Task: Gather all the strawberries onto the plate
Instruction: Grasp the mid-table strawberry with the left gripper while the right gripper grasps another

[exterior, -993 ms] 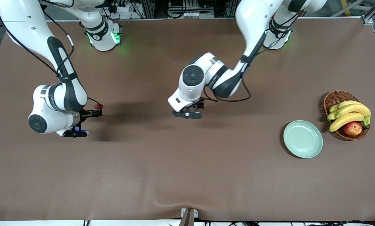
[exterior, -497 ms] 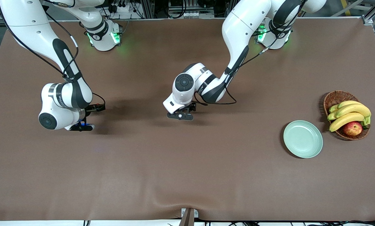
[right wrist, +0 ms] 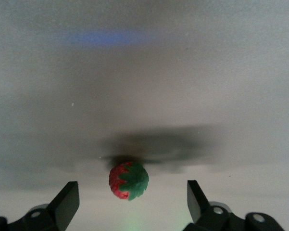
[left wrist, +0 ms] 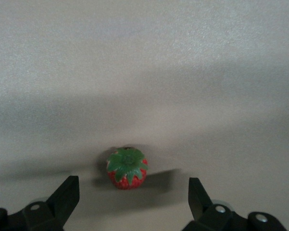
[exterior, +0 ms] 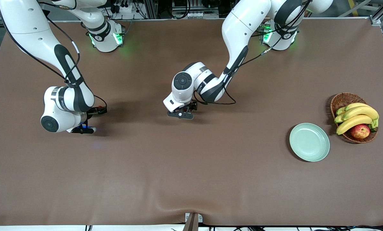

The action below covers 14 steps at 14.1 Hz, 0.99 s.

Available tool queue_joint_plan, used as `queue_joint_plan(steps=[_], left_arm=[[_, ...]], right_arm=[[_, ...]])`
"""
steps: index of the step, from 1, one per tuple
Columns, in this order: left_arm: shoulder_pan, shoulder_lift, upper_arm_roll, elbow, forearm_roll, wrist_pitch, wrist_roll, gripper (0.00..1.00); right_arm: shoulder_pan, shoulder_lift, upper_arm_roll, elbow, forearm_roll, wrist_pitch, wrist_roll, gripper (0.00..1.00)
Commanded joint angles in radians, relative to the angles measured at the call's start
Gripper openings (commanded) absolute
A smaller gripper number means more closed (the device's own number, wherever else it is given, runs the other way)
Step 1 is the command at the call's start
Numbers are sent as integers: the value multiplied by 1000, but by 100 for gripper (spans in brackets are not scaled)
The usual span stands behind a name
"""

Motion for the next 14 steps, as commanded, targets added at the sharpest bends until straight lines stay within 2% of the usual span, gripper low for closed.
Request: queue_joint_plan(steps=[1, 3, 6, 7, 13, 14], left_arm=[[-49, 25, 58, 30, 26, 8, -32, 100], [-98, 31, 117, 30, 26, 8, -60, 100], [-104, 30, 125, 30, 24, 8, -60, 100], [-104, 30, 125, 30, 24, 8, -61, 100], [-104, 31, 125, 33, 23, 17, -70, 100], [-104, 31, 123, 33, 23, 28, -83, 100]], right_arm=[[-20, -1, 18, -16, -18, 14, -11, 94], [-20, -1, 18, -16, -18, 11, -11, 84], [-20, 1, 18, -14, -18, 11, -11, 69], [-20, 1, 18, -14, -18, 13, -11, 67], [-20, 1, 18, -12, -18, 13, -11, 16], [-20, -1, 18, -12, -16, 13, -11, 13]])
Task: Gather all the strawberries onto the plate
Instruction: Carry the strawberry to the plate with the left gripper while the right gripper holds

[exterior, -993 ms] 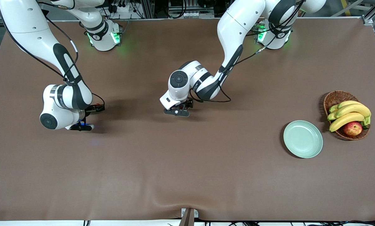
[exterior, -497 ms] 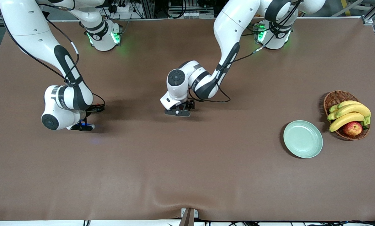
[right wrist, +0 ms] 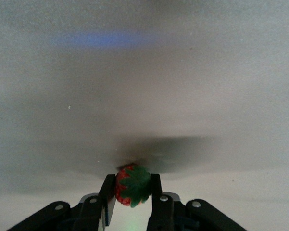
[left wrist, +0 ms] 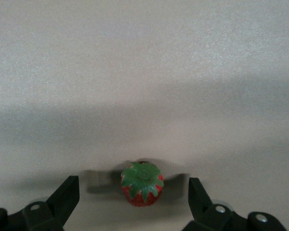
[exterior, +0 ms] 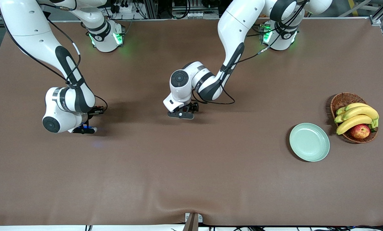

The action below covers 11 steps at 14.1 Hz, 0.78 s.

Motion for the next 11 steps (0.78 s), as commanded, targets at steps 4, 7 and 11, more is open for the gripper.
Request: queue_joint_plan(steps=[4, 7, 11], left_arm=[[-9, 21, 9, 29, 22, 42, -101, 0], [-9, 19, 7, 27, 24, 42, -104, 0], [7, -31, 18, 22, 20, 20, -133, 0]], right_arm=[[-20, -13, 15, 8, -16, 8, -10, 6], [-23, -24, 15, 74, -16, -6, -7, 5], [-27, -30, 18, 214, 1, -108, -2, 5]])
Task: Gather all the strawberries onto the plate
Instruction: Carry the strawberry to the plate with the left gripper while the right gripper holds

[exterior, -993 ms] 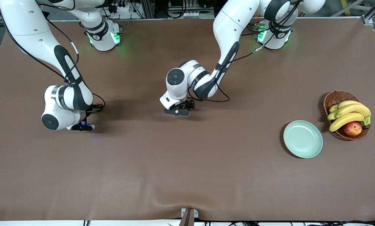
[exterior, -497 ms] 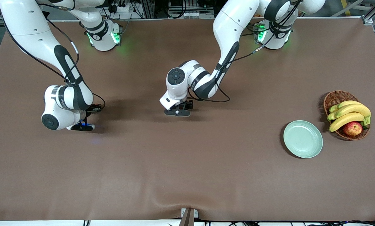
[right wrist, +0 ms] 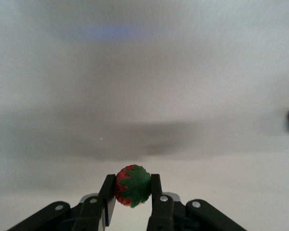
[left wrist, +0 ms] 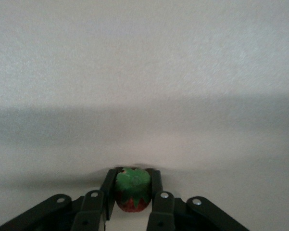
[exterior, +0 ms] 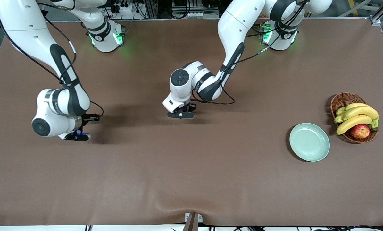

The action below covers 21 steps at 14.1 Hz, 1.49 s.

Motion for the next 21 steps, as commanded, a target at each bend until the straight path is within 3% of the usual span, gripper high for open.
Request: queue_joint_plan(steps=[1, 3, 7, 11, 15, 21], left_arm=[[24, -55, 37, 8, 20, -40, -57, 0], [53, -90, 92, 8, 19, -72, -76, 0], [184, -136, 134, 8, 17, -100, -79, 0], [358, -158, 143, 5, 30, -195, -76, 0], [494, -165, 144, 3, 75, -224, -66, 0], [655, -156, 144, -49, 97, -266, -33, 0]], right_arm=[[-20, -15, 20, 97, 4, -79, -1, 5], [-10, -15, 34, 134, 11, -84, -1, 1], [29, -13, 52, 146, 282, -84, 7, 1], [146, -7, 52, 146, 428, -82, 105, 1], [281, 19, 52, 146, 511, -39, 173, 1], [420, 111, 52, 146, 524, 45, 174, 1]])
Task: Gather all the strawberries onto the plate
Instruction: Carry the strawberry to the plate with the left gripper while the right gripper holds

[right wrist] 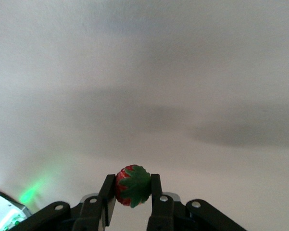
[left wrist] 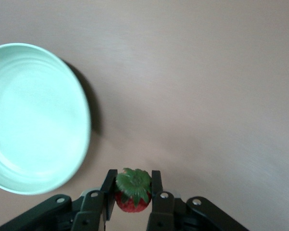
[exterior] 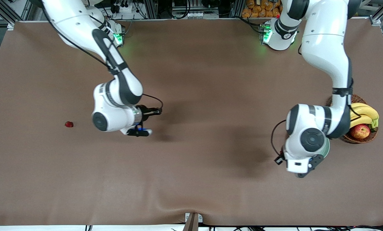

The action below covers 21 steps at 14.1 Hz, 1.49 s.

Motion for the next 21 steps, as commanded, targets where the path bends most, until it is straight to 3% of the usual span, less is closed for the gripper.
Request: queue_joint_plan(steps=[1, 9, 11, 14, 15, 16, 20, 21], left_arm=[[71, -20, -11, -28, 21, -12, 4, 0], [177, -43, -3, -169, 68, -12, 17, 0], [187, -40, -5, -177, 88, -9, 17, 0], [211, -38, -5, -183, 91, -5, 34, 0], [211, -37, -5, -187, 93, -5, 37, 42], [211, -38, -6, -189, 94, -6, 56, 97], [199, -95, -17, -187, 93, -24, 139, 100], [190, -121, -40, -186, 93, -43, 159, 100]], right_arm=[[53, 45, -10, 10, 19, 42, 5, 1], [130, 83, -10, 10, 19, 152, 62, 10], [131, 85, -10, 10, 19, 159, 65, 15], [131, 83, -11, 7, 16, 160, 63, 31], [131, 85, -11, 7, 5, 160, 60, 38], [130, 83, -11, 7, 4, 160, 60, 48], [113, 71, -18, 7, 2, 151, 59, 100], [104, 63, -19, 8, 2, 151, 53, 100]])
